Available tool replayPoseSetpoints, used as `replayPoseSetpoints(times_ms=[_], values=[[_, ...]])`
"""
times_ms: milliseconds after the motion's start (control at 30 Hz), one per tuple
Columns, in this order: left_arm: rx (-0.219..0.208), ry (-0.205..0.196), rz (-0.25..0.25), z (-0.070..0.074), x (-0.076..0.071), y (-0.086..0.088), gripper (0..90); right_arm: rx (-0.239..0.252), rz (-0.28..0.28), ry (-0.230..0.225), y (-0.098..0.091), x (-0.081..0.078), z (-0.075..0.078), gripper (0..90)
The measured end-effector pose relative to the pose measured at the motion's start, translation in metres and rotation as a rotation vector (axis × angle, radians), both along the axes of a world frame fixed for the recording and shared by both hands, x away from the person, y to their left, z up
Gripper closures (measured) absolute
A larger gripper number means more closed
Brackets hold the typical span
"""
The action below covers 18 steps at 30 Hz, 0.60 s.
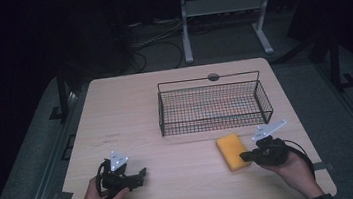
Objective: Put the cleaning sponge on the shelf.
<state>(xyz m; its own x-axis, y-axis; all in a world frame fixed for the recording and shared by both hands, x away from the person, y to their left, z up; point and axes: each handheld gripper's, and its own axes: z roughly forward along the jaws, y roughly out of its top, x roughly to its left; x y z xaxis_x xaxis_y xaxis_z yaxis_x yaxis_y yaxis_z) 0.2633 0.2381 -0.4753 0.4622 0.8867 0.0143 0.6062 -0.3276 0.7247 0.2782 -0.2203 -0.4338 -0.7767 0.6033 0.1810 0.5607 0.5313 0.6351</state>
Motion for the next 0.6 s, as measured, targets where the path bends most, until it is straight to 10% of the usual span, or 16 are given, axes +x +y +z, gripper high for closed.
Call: replayPoseSetpoints(times_ms=[600], values=[[-0.001, 0.000, 0.000, 0.000, 0.000, 0.000, 12.9, -0.001, 0.104, 0.012, 0.038, -0.003, -0.005, 89.8]])
